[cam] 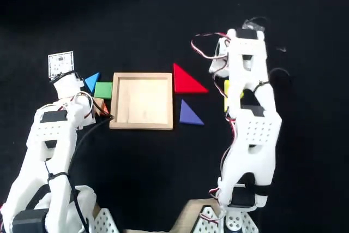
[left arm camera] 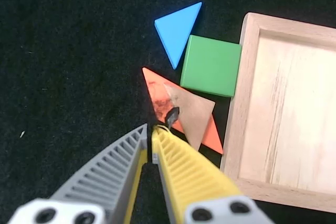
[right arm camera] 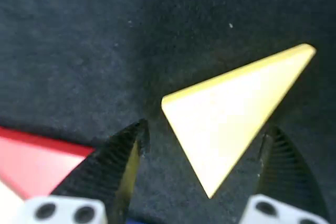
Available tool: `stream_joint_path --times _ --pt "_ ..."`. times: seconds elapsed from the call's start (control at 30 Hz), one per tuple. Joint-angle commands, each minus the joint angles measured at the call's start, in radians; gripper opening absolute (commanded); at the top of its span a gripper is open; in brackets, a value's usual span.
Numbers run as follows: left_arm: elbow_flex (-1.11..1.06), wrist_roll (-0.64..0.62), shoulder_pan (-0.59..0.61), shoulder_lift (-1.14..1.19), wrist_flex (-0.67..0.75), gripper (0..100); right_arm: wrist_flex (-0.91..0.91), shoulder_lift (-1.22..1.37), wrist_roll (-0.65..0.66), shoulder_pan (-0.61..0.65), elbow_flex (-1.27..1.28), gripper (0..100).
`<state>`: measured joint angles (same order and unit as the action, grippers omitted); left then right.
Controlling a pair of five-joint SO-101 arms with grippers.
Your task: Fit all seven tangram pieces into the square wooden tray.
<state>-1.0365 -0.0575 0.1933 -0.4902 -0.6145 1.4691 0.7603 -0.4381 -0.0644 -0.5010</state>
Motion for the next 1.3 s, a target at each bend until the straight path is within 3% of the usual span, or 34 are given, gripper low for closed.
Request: stream_joint_path --times 0.0,0.07,0.27,0.33,0.67,0.9,1.0,1.13,1.27 --pt "0.012 -0.006 0.002 0.002 0.02 3 -0.046 0.059 -0.054 -0.012 -0.033 33.5" --pt "0.012 -0.006 0.002 0.002 0.02 3 -0.02 0.088 -0.066 -0.028 -0.074 32.2" --pt "0.012 -0.006 0.002 0.002 0.02 3 0.078 0.157 -0.068 -0.058 -0.205 12.7" --pt "0.012 -0.006 0.002 0.002 0.02 3 0.1 0.177 -0.068 -0.061 -0.237 10.4" --pt "0.012 -0.005 0.002 0.002 0.021 3 0.235 0.196 -0.054 -0.064 -0.39 10.9" --pt "0.01 -0.005 0.002 0.002 0.021 3 0.193 0.197 0.011 -0.057 -0.426 34.1" --pt "0.01 -0.005 0.002 0.002 0.021 3 0.184 0.194 0.048 -0.058 -0.461 33.2" --pt "0.01 -0.005 0.002 0.002 0.021 3 0.299 0.176 0.175 -0.058 -0.588 33.1" --pt "0.012 -0.005 0.002 0.002 0.021 3 0.213 0.148 0.275 -0.109 -0.68 19.4"
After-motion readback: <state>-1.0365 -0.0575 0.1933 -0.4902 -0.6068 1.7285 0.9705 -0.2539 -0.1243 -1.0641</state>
